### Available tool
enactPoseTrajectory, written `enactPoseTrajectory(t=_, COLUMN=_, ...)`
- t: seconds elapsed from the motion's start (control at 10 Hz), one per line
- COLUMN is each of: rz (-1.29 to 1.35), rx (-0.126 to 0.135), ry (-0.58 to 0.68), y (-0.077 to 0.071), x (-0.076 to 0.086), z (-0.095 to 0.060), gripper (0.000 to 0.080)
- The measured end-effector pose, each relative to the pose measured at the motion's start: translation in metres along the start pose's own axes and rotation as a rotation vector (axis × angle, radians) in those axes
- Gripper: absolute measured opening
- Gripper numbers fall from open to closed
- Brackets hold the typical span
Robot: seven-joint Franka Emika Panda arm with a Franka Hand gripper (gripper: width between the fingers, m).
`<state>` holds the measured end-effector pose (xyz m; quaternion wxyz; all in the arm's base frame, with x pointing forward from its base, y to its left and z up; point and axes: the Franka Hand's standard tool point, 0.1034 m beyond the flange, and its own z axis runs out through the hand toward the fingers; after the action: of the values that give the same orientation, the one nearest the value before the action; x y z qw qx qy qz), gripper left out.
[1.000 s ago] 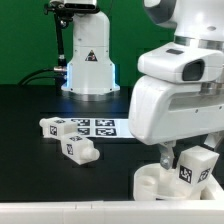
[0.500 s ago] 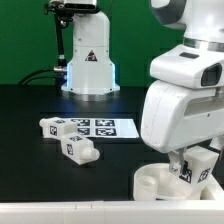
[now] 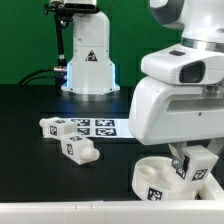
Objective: Assemble stool
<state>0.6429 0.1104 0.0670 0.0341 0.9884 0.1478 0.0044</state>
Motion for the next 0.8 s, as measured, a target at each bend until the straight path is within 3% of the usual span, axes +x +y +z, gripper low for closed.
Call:
enactPoseTrajectory(t=0.2, rz=0.298, rx=-0.008, ry=0.038, y=0.015, x=0.005, z=-0.004, gripper=0.0334)
enactPoseTrajectory(t=0.6, rz=0.534, rx=-0.014, ry=0.038, y=0.024, x=0.003, z=-0.003, gripper=0.0334)
enactPoseTrajectory(t=0.8, rz=0.941, rx=-0.024, ry=0.047, y=0.037, x=0.0, z=-0.004, gripper=0.0334)
